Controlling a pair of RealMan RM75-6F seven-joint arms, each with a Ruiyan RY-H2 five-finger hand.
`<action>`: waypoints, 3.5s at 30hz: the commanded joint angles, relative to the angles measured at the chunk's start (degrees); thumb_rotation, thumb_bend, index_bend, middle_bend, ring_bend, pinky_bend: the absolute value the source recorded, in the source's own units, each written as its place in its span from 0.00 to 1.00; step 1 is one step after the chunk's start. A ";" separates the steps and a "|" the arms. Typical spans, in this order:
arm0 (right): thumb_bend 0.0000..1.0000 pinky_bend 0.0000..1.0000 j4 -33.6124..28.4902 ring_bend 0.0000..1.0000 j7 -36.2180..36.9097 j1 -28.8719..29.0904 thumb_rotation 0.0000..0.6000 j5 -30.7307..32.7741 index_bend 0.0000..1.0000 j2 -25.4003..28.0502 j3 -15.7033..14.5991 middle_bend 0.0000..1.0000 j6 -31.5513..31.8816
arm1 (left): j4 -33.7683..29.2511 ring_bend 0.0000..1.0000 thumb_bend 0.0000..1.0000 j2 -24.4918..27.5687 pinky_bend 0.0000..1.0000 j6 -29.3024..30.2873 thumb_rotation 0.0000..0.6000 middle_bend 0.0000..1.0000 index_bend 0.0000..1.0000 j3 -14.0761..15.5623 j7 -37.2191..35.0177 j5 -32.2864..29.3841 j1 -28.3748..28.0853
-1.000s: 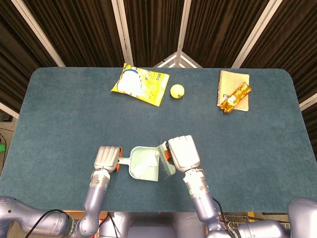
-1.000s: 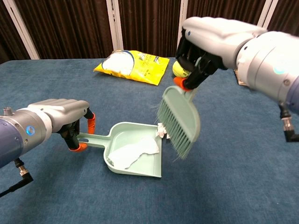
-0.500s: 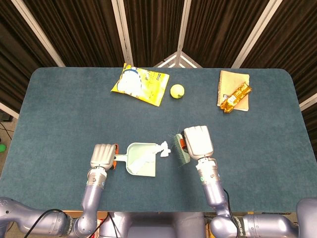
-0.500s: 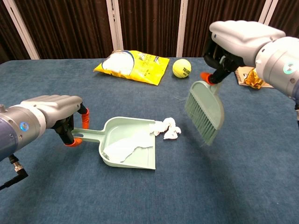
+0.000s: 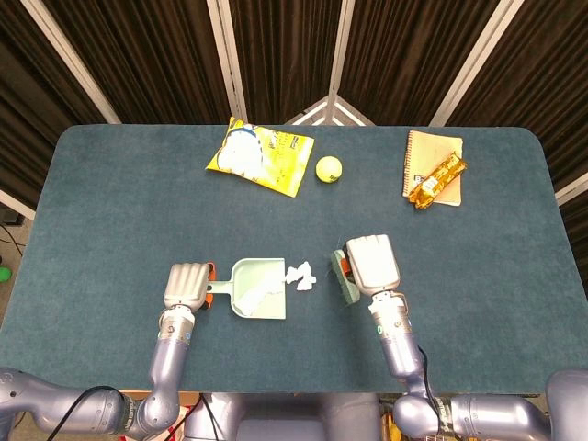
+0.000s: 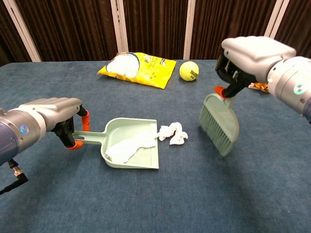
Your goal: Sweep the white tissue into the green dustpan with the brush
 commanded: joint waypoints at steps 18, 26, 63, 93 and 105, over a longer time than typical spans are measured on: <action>0.40 0.85 -8.82 0.92 0.95 1.53 1.00 -1.30 0.92 -4.47 0.24 0.92 -1.21 | 1.60 1.00 0.62 -2.43 0.97 -0.81 1.00 1.00 0.70 -0.81 0.43 0.02 -0.58; 0.40 0.85 -8.37 0.92 0.70 2.43 1.00 -4.09 0.92 -4.02 0.95 0.92 -0.81 | 1.57 1.00 0.62 -2.38 0.97 -0.94 1.00 1.00 0.70 -0.98 0.43 -0.15 -0.47; 0.40 0.85 -2.14 0.92 4.13 0.47 1.00 -2.99 0.92 -3.43 -1.79 0.92 -2.67 | 1.07 1.00 0.62 -2.73 0.97 -1.11 1.00 1.00 0.70 -1.52 0.66 -0.62 -0.86; 0.40 0.85 -5.71 0.92 2.64 2.47 1.00 -9.39 0.92 -2.56 2.13 0.92 -0.88 | 1.64 1.00 0.62 -4.48 0.97 -1.18 1.00 1.00 0.70 -1.98 0.87 -0.69 -1.55; 0.40 0.85 -6.71 0.92 4.03 1.61 1.00 -9.38 0.92 1.51 3.59 0.92 -0.63 | 1.12 1.00 0.52 -5.24 0.97 -0.39 1.00 1.00 0.58 -2.09 1.52 -0.44 -1.98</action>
